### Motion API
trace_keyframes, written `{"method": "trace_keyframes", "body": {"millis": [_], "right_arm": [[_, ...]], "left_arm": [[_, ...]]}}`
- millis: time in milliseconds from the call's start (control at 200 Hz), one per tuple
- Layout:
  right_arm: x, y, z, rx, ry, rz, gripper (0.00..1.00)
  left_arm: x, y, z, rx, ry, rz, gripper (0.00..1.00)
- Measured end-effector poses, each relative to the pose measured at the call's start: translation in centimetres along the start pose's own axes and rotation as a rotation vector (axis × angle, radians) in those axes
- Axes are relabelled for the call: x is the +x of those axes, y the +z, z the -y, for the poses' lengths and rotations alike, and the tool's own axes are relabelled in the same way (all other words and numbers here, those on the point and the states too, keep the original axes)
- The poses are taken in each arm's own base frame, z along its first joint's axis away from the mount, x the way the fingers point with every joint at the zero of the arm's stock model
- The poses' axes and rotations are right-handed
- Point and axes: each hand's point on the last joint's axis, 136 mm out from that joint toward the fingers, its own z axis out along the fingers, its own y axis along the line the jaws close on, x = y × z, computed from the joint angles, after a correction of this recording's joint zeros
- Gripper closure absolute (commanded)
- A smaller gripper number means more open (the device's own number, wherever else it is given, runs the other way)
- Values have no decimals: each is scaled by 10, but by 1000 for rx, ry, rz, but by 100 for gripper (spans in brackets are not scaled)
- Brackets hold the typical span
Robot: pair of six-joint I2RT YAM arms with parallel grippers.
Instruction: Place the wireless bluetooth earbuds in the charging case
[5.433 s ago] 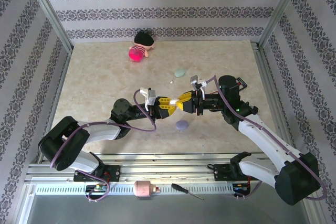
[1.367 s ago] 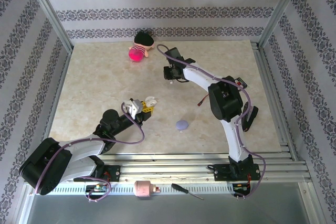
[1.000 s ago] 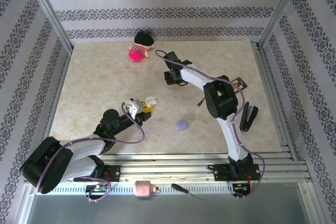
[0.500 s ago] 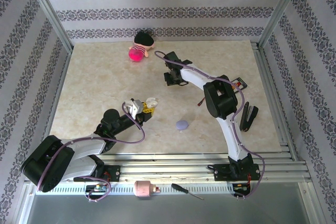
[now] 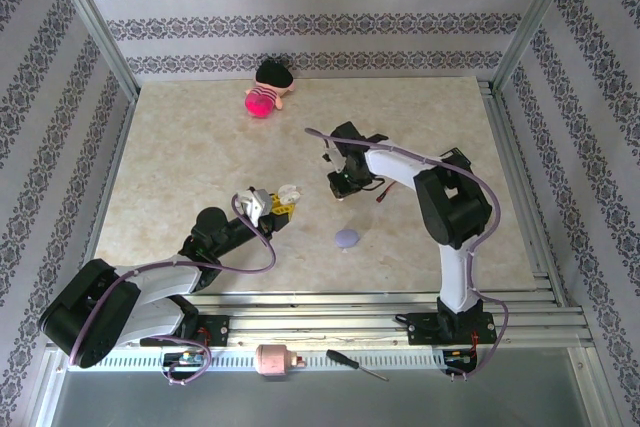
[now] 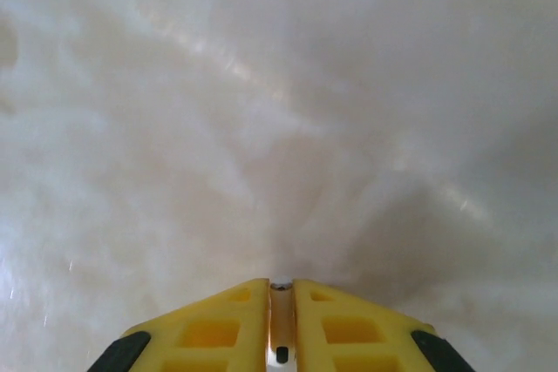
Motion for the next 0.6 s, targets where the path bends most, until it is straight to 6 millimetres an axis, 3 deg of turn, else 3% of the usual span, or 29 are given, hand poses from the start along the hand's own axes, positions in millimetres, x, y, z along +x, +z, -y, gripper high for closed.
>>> {"method": "trace_keyframes", "body": {"millis": [120,205,260,600], "right_arm": [[12,-3,0,5,-19,-19,78],[15,-1,3,24,-21,-26,65],[16,-1,3,38,-31,-25,61],[23,1,8,120,-39,-22,62]], "left_arm": [[-4,1,-1,1,3,7,90],[-5,3,-1,6,1,9,90],[-4,5,-1,10,-2,5,90],[-2,6,0,18,-8,-2,90]]}}
